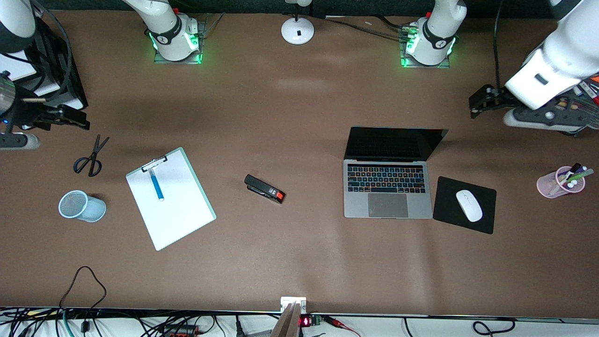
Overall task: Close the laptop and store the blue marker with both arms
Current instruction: 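Move the right gripper toward the clipboard while the left gripper approaches the laptop, then grasp the blue marker with the right gripper while the left gripper reaches the lid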
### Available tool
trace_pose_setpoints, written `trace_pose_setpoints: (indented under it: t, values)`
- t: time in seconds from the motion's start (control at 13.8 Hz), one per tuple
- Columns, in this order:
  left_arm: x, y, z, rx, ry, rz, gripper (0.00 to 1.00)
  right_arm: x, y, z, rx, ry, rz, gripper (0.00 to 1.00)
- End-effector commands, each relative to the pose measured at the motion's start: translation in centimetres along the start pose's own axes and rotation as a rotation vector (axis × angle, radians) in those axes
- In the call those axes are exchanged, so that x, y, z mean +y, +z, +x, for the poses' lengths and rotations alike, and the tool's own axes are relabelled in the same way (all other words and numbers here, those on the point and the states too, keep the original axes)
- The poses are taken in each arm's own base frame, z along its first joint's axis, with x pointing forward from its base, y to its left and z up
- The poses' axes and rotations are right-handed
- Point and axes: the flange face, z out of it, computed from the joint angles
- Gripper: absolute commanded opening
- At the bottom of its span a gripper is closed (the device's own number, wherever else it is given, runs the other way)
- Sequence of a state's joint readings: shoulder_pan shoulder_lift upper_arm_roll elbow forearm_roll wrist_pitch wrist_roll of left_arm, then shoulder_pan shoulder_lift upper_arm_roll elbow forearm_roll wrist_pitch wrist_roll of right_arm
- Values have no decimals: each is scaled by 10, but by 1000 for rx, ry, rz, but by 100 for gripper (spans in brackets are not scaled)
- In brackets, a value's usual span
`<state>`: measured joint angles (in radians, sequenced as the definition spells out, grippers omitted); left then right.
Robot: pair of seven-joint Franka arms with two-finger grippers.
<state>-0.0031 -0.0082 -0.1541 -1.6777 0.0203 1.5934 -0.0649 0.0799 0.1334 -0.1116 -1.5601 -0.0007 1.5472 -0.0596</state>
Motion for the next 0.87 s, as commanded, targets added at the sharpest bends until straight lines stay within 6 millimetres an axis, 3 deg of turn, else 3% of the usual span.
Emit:
trace_pose_setpoints:
  t: [0.0,0.29,0.58,0.8]
  values:
    - [16,37,-10,-72,27,-33,100,-2,12,8,-11,-21,13,100]
    - [18,78,-15,-141,6,-79,100,-11,50,41,-12,-32,15,100]
    - [51,122,-30,-223,15,-54,100,-23,99,74,-7,-105,-1,100]
    - [66,150,-42,-283,-9,-32,100,-55,137,92,-17,-185,-33,100]
